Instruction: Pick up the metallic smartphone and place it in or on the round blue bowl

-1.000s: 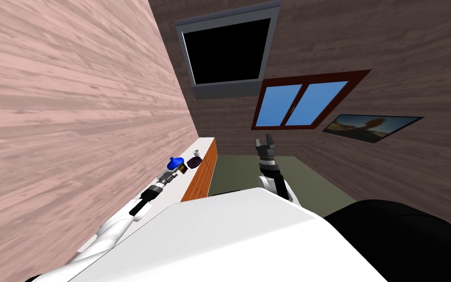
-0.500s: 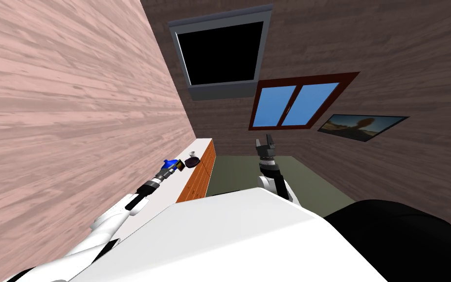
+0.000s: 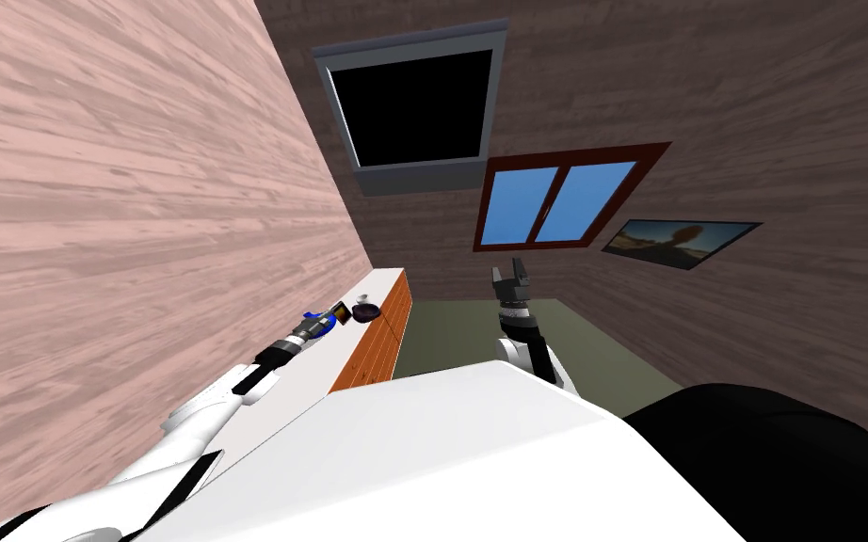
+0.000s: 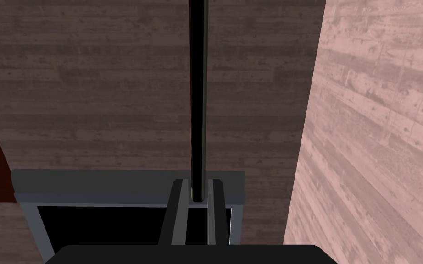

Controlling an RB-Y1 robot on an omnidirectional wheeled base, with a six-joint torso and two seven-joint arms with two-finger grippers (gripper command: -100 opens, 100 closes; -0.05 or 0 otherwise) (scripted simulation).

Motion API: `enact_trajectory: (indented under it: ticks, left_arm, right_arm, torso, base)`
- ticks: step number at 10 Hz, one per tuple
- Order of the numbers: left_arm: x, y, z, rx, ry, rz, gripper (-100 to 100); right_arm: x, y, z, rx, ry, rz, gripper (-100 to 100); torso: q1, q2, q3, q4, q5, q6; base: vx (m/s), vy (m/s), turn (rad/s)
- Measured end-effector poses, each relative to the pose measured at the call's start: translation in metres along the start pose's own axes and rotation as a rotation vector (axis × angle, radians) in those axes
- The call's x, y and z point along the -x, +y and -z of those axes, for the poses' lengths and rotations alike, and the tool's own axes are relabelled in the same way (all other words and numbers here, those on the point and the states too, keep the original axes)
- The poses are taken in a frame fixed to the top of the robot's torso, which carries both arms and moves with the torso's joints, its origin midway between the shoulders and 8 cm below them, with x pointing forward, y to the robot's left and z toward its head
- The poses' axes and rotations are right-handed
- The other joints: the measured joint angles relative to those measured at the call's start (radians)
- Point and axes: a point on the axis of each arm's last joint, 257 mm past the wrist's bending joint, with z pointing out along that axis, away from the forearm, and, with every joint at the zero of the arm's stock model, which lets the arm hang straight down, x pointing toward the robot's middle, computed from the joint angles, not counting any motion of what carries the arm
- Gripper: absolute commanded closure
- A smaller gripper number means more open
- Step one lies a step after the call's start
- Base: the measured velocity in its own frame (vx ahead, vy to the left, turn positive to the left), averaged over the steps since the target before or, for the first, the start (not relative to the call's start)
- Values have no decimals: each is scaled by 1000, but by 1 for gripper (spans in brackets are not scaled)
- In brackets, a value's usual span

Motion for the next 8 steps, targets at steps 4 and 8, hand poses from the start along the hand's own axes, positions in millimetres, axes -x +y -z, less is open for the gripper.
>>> enact_trajectory:
  ticks: [4, 8]
  left_arm:
    - [0, 0, 0, 0, 0, 0, -100]
    - [-2, -35, -30, -56, 24, 6, -100]
  right_arm:
    - [0, 0, 0, 0, 0, 0, 0]
    - [0, 0, 0, 0, 0, 0, 0]
  torso:
    - [4, 1, 0, 0, 1, 0]
    - [10, 1, 1, 0, 2, 0]
  base:
    - [0, 0, 0]
    - [-6, 80, 227]
